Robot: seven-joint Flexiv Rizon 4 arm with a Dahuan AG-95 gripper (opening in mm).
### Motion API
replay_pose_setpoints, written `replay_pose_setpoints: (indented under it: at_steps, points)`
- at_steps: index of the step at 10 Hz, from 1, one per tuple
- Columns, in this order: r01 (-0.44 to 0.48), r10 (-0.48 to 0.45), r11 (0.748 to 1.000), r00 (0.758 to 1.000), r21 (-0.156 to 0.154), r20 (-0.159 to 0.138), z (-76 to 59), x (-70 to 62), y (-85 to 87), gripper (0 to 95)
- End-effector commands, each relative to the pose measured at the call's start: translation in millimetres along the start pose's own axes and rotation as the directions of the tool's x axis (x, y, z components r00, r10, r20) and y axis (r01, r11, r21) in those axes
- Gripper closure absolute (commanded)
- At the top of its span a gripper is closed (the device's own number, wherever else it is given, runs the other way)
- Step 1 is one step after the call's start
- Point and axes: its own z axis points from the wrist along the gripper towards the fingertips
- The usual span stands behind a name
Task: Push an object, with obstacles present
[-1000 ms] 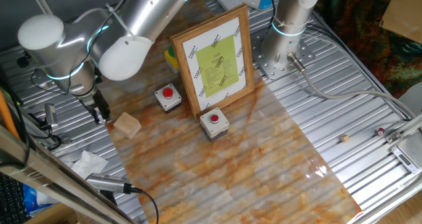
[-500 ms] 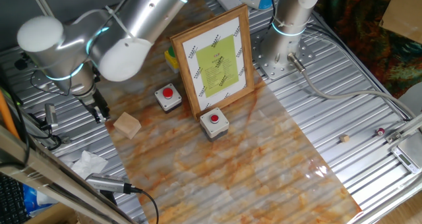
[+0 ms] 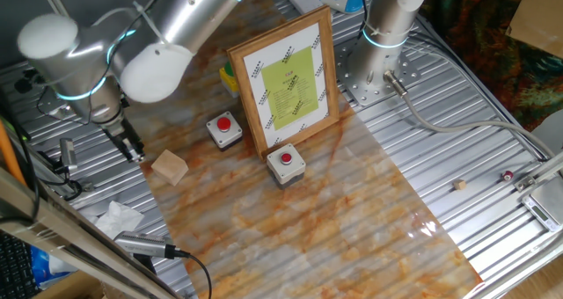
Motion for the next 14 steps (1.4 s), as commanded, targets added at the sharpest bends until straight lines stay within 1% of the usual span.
replay_pose_setpoints:
  at_steps: [1, 3, 6, 7, 8, 9, 10, 11, 14]
  points:
    - [0.089, -0.088, 0.995, 0.996, -0.045, 0.017, 1.4, -4.1, -0.1, 95.0]
    - [0.115, -0.114, 0.992, 0.993, -0.047, 0.024, 1.4, -4.1, -0.1, 95.0]
    - [0.131, -0.131, 0.990, 0.991, -0.045, 0.009, 1.4, -4.1, -0.1, 95.0]
    - [0.128, -0.129, 0.992, 0.991, -0.018, -0.039, 1.4, -4.1, -0.1, 95.0]
    - [0.127, -0.128, 0.992, 0.991, -0.010, -0.049, 1.4, -4.1, -0.1, 95.0]
    - [0.126, -0.126, 0.992, 0.991, -0.007, -0.045, 1.4, -4.1, -0.1, 95.0]
    - [0.122, -0.122, 0.992, 0.991, 0.003, -0.050, 1.4, -4.1, -0.1, 95.0]
    - [0.121, -0.121, 0.993, 0.991, 0.005, -0.052, 1.4, -4.1, -0.1, 95.0]
    - [0.113, -0.113, 0.994, 0.993, -0.001, -0.047, 1.5, 0.2, -1.0, 95.0]
